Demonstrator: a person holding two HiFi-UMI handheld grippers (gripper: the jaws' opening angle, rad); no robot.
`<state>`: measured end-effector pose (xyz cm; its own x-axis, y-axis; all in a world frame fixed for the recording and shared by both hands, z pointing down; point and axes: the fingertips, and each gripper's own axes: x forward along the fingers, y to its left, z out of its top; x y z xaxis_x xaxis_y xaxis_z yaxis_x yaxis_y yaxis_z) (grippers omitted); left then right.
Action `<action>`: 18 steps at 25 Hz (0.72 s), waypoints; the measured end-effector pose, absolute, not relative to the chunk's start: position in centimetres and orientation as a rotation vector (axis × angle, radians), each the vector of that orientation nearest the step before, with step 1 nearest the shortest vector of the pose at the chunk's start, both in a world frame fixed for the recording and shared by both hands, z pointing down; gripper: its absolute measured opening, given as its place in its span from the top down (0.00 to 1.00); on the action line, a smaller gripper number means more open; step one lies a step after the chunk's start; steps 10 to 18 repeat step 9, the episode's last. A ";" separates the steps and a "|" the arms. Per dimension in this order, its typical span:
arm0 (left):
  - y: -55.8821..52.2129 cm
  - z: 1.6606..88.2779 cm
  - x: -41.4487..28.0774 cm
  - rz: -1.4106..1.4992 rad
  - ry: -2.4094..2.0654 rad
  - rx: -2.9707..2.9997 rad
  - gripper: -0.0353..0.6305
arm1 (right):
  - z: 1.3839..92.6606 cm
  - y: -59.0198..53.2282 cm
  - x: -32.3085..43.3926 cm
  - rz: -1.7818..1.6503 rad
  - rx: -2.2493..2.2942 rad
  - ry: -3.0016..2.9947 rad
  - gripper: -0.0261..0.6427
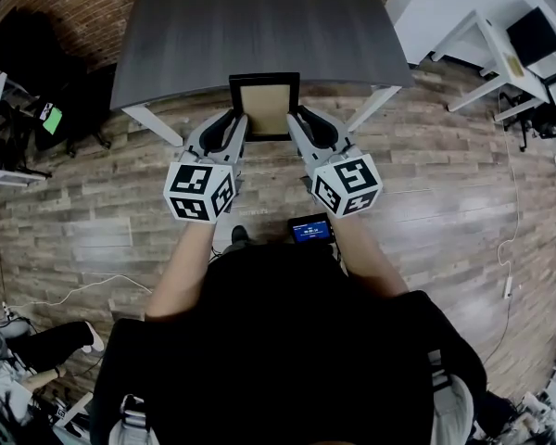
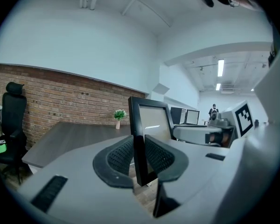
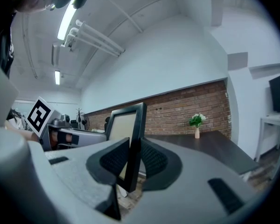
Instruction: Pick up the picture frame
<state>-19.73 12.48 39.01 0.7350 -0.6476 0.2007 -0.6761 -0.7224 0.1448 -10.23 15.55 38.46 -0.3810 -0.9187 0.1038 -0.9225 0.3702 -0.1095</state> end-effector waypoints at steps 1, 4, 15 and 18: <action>12.5 39.0 -19.6 0.201 -1.054 2.727 0.84 | 38.4 15.5 -10.1 0.232 1.732 -2.580 0.84; 12.3 38.9 -19.2 0.199 -1.056 2.725 0.85 | 38.4 15.4 -9.7 0.237 1.732 -2.580 0.84; 12.1 39.0 -18.2 0.203 -1.052 2.724 0.85 | 38.4 15.1 -8.7 0.243 1.737 -2.582 0.84; 12.1 39.0 -18.2 0.203 -1.052 2.724 0.85 | 38.4 15.1 -8.7 0.243 1.737 -2.582 0.84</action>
